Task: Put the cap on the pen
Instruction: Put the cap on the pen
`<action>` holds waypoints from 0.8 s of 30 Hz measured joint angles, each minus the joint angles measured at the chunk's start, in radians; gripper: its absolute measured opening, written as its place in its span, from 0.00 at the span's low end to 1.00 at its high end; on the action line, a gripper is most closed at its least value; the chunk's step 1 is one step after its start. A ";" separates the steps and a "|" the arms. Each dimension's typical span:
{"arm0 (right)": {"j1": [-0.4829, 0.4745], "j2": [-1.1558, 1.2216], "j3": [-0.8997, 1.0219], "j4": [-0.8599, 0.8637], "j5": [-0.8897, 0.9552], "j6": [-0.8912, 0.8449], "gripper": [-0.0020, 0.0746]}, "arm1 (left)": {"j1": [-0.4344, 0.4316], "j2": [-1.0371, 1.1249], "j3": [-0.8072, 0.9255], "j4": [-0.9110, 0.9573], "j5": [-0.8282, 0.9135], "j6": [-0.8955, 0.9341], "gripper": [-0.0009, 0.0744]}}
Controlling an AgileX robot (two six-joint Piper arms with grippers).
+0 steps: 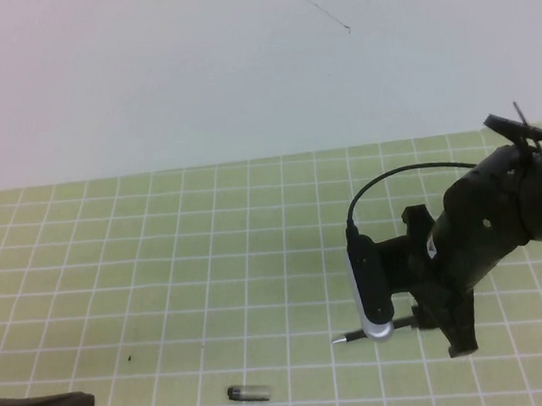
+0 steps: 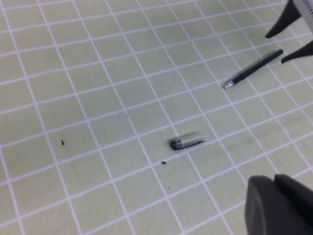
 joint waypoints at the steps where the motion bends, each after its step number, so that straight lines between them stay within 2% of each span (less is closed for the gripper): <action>1: 0.000 0.011 -0.001 0.000 -0.002 0.002 0.73 | 0.000 0.000 0.000 0.000 -0.002 0.012 0.01; 3: 0.000 0.040 -0.004 0.000 -0.007 0.024 0.75 | 0.000 0.000 0.000 0.000 -0.007 0.016 0.01; 12: 0.000 0.103 -0.024 -0.018 -0.040 0.102 0.63 | 0.000 0.000 0.000 0.002 0.012 0.014 0.01; 24: 0.000 0.103 -0.024 -0.042 0.054 0.097 0.31 | 0.000 0.000 0.000 0.002 0.048 0.014 0.01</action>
